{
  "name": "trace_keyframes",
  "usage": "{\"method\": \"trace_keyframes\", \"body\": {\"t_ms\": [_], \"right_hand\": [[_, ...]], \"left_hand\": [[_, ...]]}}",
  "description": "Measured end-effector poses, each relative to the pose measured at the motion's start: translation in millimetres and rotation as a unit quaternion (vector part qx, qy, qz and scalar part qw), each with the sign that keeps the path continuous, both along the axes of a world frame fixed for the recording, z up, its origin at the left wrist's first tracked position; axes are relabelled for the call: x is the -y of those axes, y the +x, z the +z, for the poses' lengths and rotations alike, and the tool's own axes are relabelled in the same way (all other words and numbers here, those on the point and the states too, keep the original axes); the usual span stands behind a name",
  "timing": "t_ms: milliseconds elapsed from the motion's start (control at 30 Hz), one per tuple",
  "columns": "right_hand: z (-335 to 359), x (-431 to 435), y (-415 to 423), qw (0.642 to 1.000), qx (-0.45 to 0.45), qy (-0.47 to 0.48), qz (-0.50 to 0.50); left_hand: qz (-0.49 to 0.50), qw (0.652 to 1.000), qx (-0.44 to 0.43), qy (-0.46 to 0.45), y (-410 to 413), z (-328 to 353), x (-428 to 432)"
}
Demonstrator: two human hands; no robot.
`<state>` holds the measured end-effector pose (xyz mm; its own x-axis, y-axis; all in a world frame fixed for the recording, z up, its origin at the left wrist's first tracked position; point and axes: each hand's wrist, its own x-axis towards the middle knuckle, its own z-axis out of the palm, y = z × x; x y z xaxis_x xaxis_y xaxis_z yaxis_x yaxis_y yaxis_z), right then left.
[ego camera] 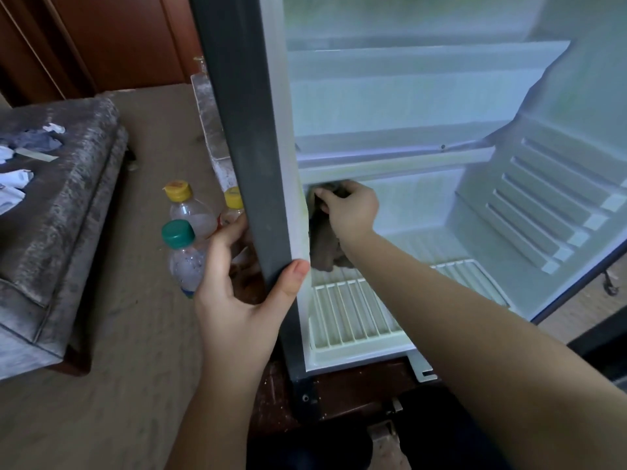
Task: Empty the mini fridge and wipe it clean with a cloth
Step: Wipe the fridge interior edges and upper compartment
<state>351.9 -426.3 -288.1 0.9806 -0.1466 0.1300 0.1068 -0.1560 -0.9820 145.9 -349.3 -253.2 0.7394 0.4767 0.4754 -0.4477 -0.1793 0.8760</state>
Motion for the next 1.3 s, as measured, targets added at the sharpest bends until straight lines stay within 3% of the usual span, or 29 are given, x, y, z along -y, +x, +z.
{"method": "trace_keyframes", "body": {"t_ms": [100, 333, 533, 700, 900, 967, 1133, 1300], "right_hand": [[2, 8, -1, 1.000, -0.003, 0.000, 0.004], [16, 100, 14, 0.985, 0.030, -0.047, -0.161], [14, 25, -5, 0.998, -0.005, -0.050, -0.032], [3, -20, -25, 0.999, 0.006, 0.010, 0.040], [6, 28, -54, 0.989, 0.019, -0.028, 0.141], [-1, 47, -69, 0.988, 0.008, -0.071, 0.139], [-28, 92, -105, 0.986, -0.075, -0.065, 0.131], [-50, 110, -136, 0.988, -0.070, -0.071, 0.115]], "left_hand": [[-0.004, 1.000, -0.001, -0.001, 0, 1, -1], [-0.008, 1.000, -0.005, 0.000, 0, 1, -3], [0.002, 1.000, -0.003, 0.004, -1, 2, -1], [-0.001, 1.000, 0.003, 0.003, 0, -3, -1], [0.003, 1.000, -0.019, 0.006, -7, -3, -1], [0.017, 0.999, -0.029, 0.014, -10, -4, 2], [0.043, 0.997, -0.056, 0.018, -22, -11, 11], [0.103, 0.980, -0.153, 0.071, -38, -32, 12]]}}
